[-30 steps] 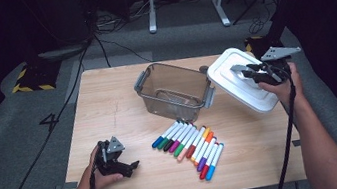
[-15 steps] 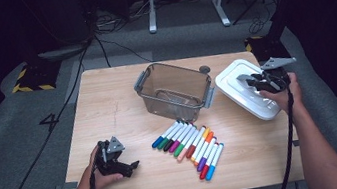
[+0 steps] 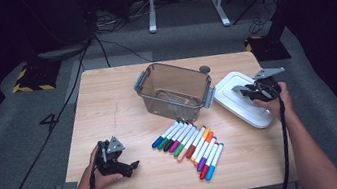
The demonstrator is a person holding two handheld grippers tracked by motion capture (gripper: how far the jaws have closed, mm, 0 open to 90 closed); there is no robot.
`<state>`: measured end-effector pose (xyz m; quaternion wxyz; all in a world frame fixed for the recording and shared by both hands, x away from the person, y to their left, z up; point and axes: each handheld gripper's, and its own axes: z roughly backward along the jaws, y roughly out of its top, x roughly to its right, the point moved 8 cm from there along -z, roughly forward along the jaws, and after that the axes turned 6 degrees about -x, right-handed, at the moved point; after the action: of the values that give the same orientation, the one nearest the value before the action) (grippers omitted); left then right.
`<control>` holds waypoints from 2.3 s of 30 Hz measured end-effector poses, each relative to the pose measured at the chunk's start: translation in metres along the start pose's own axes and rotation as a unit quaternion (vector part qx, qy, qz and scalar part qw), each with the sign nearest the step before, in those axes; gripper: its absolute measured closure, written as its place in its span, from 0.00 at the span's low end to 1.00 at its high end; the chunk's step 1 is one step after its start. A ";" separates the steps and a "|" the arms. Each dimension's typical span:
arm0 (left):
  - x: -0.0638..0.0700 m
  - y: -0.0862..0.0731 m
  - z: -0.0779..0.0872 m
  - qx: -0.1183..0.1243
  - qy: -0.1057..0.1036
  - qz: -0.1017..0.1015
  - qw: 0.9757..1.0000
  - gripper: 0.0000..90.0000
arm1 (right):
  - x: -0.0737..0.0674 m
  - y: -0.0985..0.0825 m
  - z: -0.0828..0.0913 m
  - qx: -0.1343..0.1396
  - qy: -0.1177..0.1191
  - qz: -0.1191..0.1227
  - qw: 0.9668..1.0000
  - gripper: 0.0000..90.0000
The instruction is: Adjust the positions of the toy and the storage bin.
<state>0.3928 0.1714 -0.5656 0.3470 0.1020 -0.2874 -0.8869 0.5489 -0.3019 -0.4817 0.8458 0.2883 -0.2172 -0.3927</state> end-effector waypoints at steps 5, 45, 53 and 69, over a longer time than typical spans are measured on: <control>0.000 0.000 0.000 0.000 0.000 0.000 1.000 0.01 | -0.007 -0.006 -0.011 -0.006 0.011 -0.001 1.000 0.74; 0.000 0.000 0.000 0.000 0.000 0.000 1.000 0.01 | -0.100 0.041 0.007 0.068 0.083 0.060 0.992 0.38; 0.000 0.000 0.000 0.001 0.003 0.001 1.000 0.01 | -0.118 0.051 0.008 0.076 0.101 0.060 0.990 0.33; 0.000 0.000 0.000 0.001 0.002 0.002 1.000 0.01 | -0.118 0.048 -0.003 0.051 0.087 0.047 0.994 0.36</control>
<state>0.3922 0.1715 -0.5656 0.3491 0.1034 -0.2879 -0.8858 0.5058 -0.1823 -0.4695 0.8634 0.3533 -0.1756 -0.3145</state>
